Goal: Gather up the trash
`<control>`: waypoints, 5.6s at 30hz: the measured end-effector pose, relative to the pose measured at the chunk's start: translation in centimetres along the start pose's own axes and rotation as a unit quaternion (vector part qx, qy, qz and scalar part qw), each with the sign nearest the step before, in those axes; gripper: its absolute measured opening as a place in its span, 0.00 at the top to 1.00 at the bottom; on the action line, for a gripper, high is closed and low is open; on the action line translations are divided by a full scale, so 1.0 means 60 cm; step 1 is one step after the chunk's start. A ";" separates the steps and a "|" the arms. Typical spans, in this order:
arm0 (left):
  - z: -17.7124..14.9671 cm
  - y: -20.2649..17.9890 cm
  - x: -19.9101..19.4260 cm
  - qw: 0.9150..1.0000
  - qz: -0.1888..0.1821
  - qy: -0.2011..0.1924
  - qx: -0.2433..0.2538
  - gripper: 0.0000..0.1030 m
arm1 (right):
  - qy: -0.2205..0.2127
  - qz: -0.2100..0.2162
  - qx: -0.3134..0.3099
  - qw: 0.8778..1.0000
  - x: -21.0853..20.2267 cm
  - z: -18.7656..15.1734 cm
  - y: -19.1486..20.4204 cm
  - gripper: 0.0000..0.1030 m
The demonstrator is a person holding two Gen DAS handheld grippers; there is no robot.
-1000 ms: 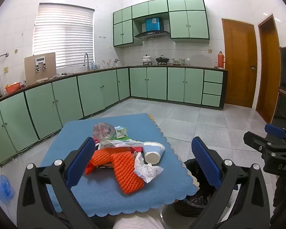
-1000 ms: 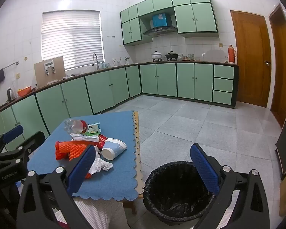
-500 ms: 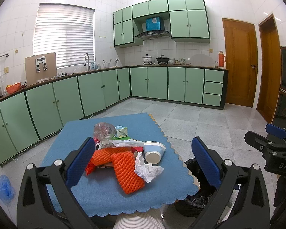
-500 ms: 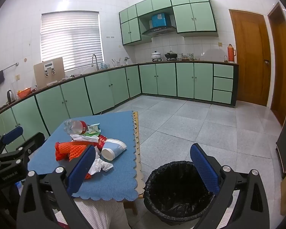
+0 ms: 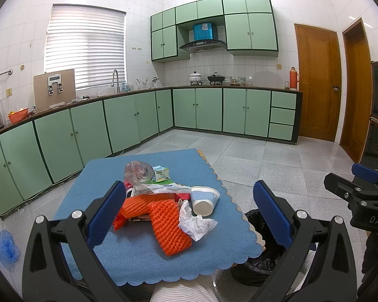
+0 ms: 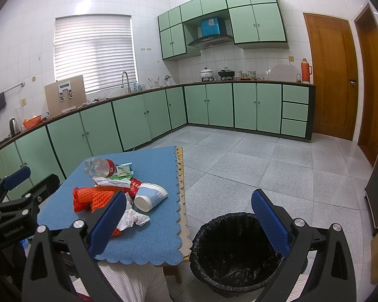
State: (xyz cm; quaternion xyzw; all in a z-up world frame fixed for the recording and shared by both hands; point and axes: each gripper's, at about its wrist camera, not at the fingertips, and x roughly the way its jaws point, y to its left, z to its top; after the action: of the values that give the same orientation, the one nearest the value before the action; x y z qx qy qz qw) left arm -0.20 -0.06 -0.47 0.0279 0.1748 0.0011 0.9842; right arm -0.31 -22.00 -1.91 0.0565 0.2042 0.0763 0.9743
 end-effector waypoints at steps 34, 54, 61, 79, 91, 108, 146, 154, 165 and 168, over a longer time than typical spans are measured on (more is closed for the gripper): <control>0.004 0.002 0.004 1.000 -0.001 0.001 -0.001 0.05 | 0.000 0.001 0.001 1.000 0.002 -0.001 -0.001 0.06; 0.002 0.004 0.006 1.000 -0.002 0.004 -0.002 0.05 | 0.000 0.000 0.002 1.000 0.006 -0.003 -0.001 0.06; -0.003 0.029 0.023 1.000 0.015 0.003 -0.007 0.05 | 0.003 -0.002 0.002 1.000 0.024 -0.001 0.003 0.06; -0.054 0.185 0.131 0.989 0.135 0.055 -0.037 0.05 | 0.033 0.051 -0.036 0.998 0.167 -0.004 0.078 0.07; -0.072 0.276 0.201 0.979 0.168 0.091 -0.074 0.05 | 0.061 0.092 -0.046 0.993 0.280 0.012 0.153 0.19; -0.002 0.213 0.327 0.990 0.087 0.090 -0.065 0.05 | 0.084 0.050 -0.041 0.994 0.366 0.043 0.142 0.20; -0.020 0.216 0.420 0.985 0.042 0.134 -0.102 0.41 | 0.128 0.031 -0.037 0.991 0.436 -0.001 0.128 0.20; -0.044 0.204 0.344 0.991 0.064 0.073 -0.096 0.41 | 0.126 0.026 -0.035 0.991 0.420 -0.030 0.148 0.20; -0.067 0.225 0.298 0.988 0.084 0.069 -0.109 0.41 | 0.104 0.054 -0.070 0.991 0.393 -0.029 0.194 0.20; -0.062 0.236 0.287 0.987 0.091 0.066 -0.113 0.41 | 0.102 0.090 -0.079 0.987 0.382 -0.024 0.219 0.20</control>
State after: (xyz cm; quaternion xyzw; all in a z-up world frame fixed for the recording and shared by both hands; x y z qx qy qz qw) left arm 14.83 14.50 -9.08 -0.0679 0.2347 0.1122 0.9632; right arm 18.23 -5.06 -10.28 -0.0105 0.2901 0.1853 0.9388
